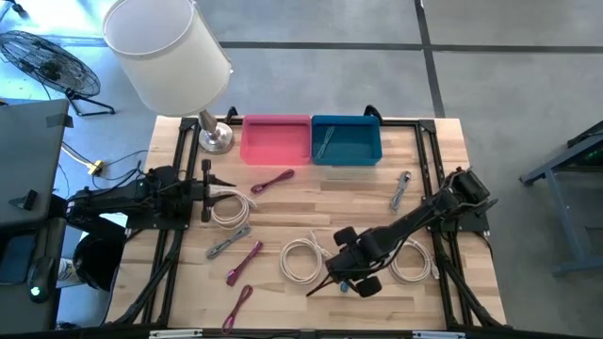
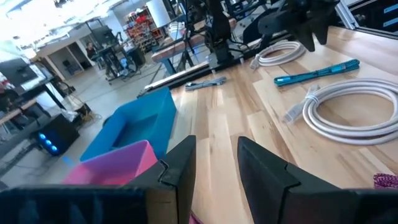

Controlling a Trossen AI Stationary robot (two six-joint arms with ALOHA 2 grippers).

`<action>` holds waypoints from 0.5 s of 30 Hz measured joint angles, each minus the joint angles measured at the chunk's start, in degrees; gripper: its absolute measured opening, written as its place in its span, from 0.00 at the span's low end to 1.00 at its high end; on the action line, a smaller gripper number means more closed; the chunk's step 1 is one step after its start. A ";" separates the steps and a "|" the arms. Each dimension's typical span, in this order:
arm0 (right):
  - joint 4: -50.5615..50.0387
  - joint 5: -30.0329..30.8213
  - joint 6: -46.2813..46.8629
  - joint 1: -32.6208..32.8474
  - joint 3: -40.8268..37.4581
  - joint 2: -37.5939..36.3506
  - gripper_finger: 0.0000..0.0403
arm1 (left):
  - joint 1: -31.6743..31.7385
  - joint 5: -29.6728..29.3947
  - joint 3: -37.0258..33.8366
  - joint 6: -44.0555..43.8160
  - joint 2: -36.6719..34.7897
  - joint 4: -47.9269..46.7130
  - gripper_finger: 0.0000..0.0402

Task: Pick & Place USB Port
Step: Put the small black and blue charger cable into the blue bin

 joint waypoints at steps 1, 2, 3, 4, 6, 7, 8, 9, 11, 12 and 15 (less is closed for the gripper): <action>0.10 0.26 -0.02 0.28 0.00 0.00 0.34 | 0.00 -0.01 -0.28 -0.10 0.02 0.05 0.29; 0.15 0.88 0.00 0.57 0.00 0.00 0.36 | 0.00 0.00 -0.58 -0.22 0.02 0.04 0.29; 0.13 1.73 0.00 0.84 0.00 0.00 0.38 | 0.00 0.00 -0.92 -0.47 0.02 0.01 0.29; 0.08 2.37 0.00 1.15 0.00 0.00 0.40 | 0.00 0.00 -1.23 -0.98 0.00 0.07 0.29; 0.16 2.61 -0.68 1.55 0.00 0.00 0.45 | 0.02 0.00 -1.64 -1.65 0.02 0.02 0.29; 0.12 2.64 -1.46 1.79 0.00 0.00 0.47 | 0.00 0.03 -1.67 -1.77 0.02 -0.03 0.29; 0.10 2.67 -2.58 1.97 0.00 0.00 0.49 | 0.00 0.04 -1.67 -1.77 0.02 0.15 0.29; 0.12 2.74 -4.10 2.14 0.00 0.00 0.50 | 0.00 0.06 -1.67 -1.77 0.02 0.49 0.29; 0.12 2.76 -7.58 2.44 -0.08 0.00 0.52 | 0.00 0.15 -1.67 -1.73 0.02 1.75 0.29; 0.16 2.78 -9.29 2.48 -0.26 0.00 0.53 | 0.00 0.17 -1.67 -1.72 0.02 2.49 0.29; 0.13 4.20 -13.75 2.51 -1.27 0.00 0.53 | 0.00 0.18 -1.67 -1.66 0.02 4.13 0.29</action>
